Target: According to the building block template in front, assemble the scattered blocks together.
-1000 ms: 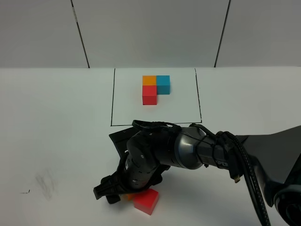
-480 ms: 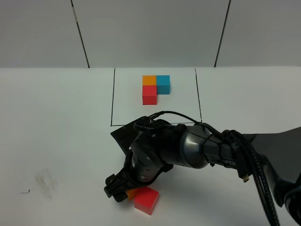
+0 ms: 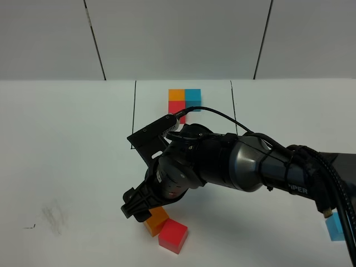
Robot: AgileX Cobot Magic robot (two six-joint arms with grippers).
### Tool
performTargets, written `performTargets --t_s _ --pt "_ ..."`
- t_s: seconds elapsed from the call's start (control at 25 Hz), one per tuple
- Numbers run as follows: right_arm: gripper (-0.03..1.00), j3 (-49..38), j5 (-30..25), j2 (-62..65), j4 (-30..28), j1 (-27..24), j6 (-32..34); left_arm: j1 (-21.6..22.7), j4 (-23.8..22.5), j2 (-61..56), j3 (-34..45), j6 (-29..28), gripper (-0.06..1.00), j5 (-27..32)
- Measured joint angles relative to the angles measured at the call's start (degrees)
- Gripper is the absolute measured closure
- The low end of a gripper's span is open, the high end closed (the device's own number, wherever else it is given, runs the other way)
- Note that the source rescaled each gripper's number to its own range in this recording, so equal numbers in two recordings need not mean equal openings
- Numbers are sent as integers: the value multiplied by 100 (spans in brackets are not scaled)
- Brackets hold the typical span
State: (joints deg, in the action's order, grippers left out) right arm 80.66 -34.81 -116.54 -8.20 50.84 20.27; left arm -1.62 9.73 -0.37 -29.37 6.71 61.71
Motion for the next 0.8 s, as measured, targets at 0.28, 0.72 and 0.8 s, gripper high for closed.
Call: performTargets --t_s 0.28,0.72,0.8 --pt "21 0 43 0 19 0 5 0 0 0 0 0 -1 0" --pt "22 0 716 18 341 17 -33 0 0 0 0 -5 -1 0" --pt "22 -4 613 114 290 17 -110 0 0 0 0 -5 -1 0"
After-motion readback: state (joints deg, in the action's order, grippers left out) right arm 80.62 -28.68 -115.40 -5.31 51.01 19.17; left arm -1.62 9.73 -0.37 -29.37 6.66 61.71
